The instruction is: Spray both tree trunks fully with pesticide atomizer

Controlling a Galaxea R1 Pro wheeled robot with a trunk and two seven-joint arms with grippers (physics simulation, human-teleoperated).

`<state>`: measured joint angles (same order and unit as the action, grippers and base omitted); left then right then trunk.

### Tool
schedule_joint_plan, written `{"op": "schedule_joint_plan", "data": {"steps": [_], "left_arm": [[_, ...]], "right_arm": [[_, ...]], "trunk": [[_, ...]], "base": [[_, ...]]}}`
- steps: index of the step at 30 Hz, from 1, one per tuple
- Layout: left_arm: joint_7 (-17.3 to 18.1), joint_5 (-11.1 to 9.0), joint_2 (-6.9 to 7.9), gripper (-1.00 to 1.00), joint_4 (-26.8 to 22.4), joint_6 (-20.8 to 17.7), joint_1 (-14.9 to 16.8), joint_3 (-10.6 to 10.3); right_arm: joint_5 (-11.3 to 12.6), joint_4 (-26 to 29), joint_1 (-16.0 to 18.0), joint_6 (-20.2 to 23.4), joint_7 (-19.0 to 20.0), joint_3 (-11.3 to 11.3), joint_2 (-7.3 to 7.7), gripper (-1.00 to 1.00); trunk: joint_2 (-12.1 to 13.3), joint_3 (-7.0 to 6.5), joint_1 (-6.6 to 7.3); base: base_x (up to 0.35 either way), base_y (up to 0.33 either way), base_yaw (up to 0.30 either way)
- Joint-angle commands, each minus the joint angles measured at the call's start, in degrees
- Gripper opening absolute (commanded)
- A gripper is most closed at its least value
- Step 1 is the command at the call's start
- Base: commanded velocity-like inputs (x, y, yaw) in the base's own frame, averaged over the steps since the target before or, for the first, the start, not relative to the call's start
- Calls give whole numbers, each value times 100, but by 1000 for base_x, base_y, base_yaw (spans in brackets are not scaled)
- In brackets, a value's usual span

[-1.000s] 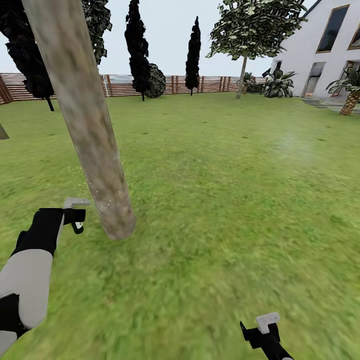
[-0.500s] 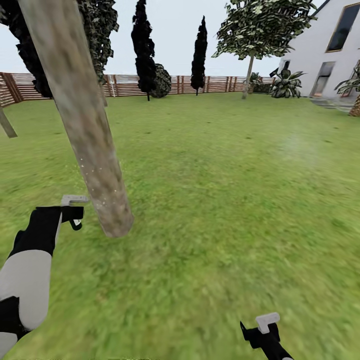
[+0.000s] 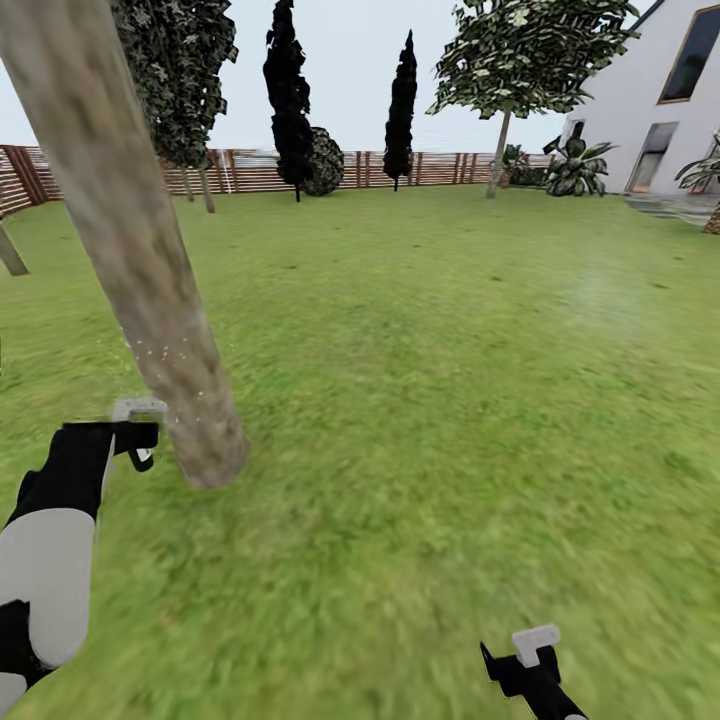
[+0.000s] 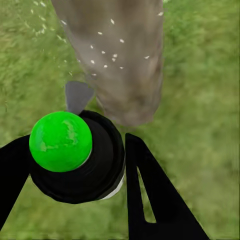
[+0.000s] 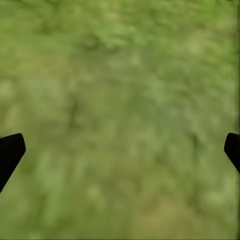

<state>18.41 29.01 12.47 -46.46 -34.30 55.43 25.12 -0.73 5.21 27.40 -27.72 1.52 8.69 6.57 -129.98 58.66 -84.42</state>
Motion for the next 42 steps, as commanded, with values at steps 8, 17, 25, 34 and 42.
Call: {"op": "schedule_joint_plan", "data": {"steps": [8, 17, 25, 34, 42], "left_arm": [[54, -32, 133, -100, 18, -33, -240, 108], [62, -9, 74, -100, 15, -22, -612, 129], [36, -27, 11, -100, 15, -17, -621, 110], [-25, 28, 89, -100, 16, -19, -858, 289], [-30, 5, 80, -100, 4, -15, -946, 351]], "right_arm": [[-6, -2, 2, -16, 15, 5, -5, 100], [-6, -11, 2, -14, 15, 1, 2, 100], [-6, -11, 2, -15, 15, 1, 2, 100], [-6, -11, 2, -15, 18, 6, -2, 100], [-5, -11, 2, -15, 9, 1, 2, 100]], "trunk": [[-2, 19, 0], [-2, 20, 0], [-2, 20, 0], [-2, 20, 0], [-2, 20, 0]], "base": [[234, -187, 249], [273, -154, 57], [221, -192, 0], [30, -267, 253], [128, -272, 21]]}}
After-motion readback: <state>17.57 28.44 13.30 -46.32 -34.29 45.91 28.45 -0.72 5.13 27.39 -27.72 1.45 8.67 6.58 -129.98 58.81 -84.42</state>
